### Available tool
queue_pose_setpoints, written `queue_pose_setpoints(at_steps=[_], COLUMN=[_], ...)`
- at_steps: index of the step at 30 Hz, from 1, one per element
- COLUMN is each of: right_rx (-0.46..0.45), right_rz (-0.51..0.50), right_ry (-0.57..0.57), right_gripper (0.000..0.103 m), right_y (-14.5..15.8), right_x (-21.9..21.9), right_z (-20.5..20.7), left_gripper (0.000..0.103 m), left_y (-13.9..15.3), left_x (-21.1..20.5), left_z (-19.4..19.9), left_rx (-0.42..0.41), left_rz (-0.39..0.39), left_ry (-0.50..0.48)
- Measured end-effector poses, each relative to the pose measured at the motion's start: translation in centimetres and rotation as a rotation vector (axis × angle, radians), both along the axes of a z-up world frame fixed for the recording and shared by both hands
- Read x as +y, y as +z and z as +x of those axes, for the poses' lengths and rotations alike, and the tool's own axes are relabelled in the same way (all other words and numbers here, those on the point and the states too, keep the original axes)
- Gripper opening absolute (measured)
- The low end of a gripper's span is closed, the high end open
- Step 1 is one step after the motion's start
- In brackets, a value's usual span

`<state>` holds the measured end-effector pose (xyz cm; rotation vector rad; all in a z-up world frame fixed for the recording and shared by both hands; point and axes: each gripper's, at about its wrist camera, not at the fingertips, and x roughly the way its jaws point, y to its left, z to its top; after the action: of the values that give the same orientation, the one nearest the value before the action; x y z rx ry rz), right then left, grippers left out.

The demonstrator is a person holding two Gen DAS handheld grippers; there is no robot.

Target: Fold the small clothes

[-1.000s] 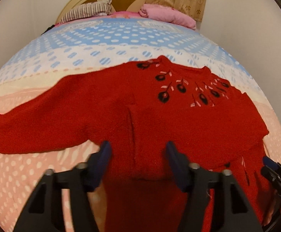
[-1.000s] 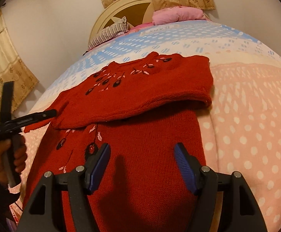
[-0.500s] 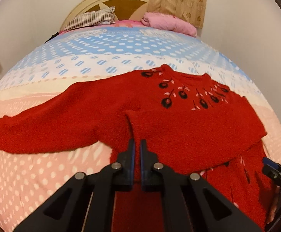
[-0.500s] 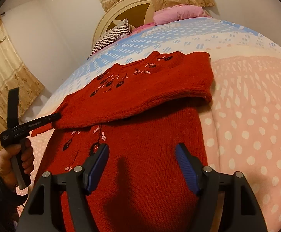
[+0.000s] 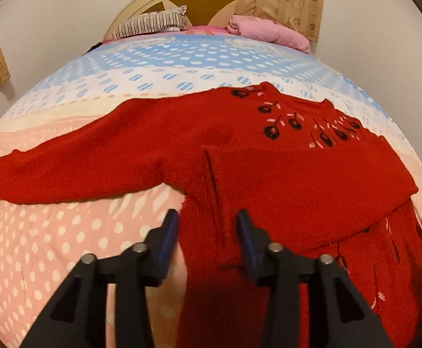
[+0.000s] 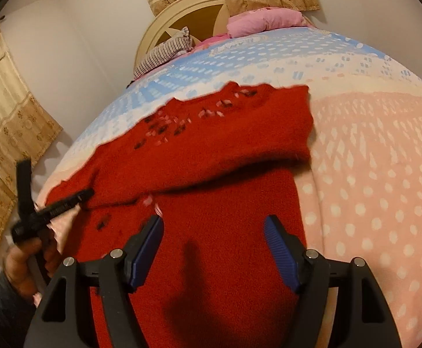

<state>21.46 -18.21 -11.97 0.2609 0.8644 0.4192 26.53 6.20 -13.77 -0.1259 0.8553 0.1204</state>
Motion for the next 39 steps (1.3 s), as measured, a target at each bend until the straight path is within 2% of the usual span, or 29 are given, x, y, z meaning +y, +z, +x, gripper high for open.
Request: queue_pose_setpoints(at_steps=[3, 5, 7, 9, 11, 14, 19, 21, 23, 25, 26, 28, 29, 32, 36, 39], right_rx=[-0.052, -0.044, 0.028, 0.121, 0.08, 0.111, 0.033, 0.009, 0.034, 0.109, 0.107, 0.019, 0.003, -0.005, -0.005, -0.017], right_rz=[-0.028, -0.032, -0.076, -0.123, -0.235, -0.299, -0.207, -0.186, -0.166, -0.151, -0.154, -0.197, -0.226, -0.236, -0.214, -0.224], right_ry=[-0.006, 0.0, -0.02, 0.006, 0.047, 0.045, 0.099, 0.132, 0.155, 0.15, 0.142, 0.139, 0.143, 0.14, 0.139, 0.138], right_gripper=[0.073, 0.075, 0.075, 0.076, 0.076, 0.076, 0.076, 0.076, 0.076, 0.076, 0.076, 0.076, 0.076, 0.076, 0.076, 0.076], right_y=[2.1, 2.1, 0.4, -1.9, -1.7, -0.9, 2.7, 3.0, 1.8, -0.7, -1.7, -1.9, -2.1, -2.2, -2.4, -2.5], right_x=[0.6, 1.0, 1.2, 1.7, 2.9, 4.1, 7.1, 9.1, 10.5, 11.3, 11.5, 12.1, 12.4, 12.4, 11.8, 11.8], right_z=[2.0, 3.8, 6.1, 7.1, 5.9, 4.8, 4.6, 5.3, 5.8, 6.4, 6.0, 4.7, 4.1, 3.6, 3.5, 3.1], left_gripper=[0.056, 0.061, 0.065, 0.067, 0.071, 0.073, 0.077, 0.077, 0.077, 0.079, 0.079, 0.08, 0.081, 0.082, 0.091, 0.091], left_y=[-0.2, -0.3, -0.4, -0.5, -0.6, -0.7, -0.9, -0.9, -0.9, -0.8, -0.8, -0.8, -0.8, -0.7, -0.5, -0.5], left_x=[0.2, 0.5, 0.7, 1.1, 1.2, 1.3, 2.0, 2.1, 2.0, 1.8, 1.7, 1.7, 1.7, 1.6, 1.8, 1.9], left_z=[0.0, 0.1, -0.1, -0.3, -0.4, -0.5, -1.1, -1.1, -1.2, -1.3, -1.4, -1.4, -1.4, -1.5, -2.1, -2.3], left_rx=[0.001, 0.005, 0.004, 0.002, 0.001, 0.003, -0.001, 0.0, -0.001, 0.0, -0.001, -0.001, 0.001, -0.001, -0.01, -0.012], left_rz=[-0.004, -0.009, -0.023, -0.044, -0.053, -0.054, -0.083, -0.089, -0.078, -0.062, -0.056, -0.049, -0.044, -0.03, -0.022, -0.028], left_ry=[0.016, 0.035, 0.042, 0.054, 0.064, 0.078, 0.103, 0.106, 0.106, 0.106, 0.108, 0.11, 0.112, 0.115, 0.128, 0.133])
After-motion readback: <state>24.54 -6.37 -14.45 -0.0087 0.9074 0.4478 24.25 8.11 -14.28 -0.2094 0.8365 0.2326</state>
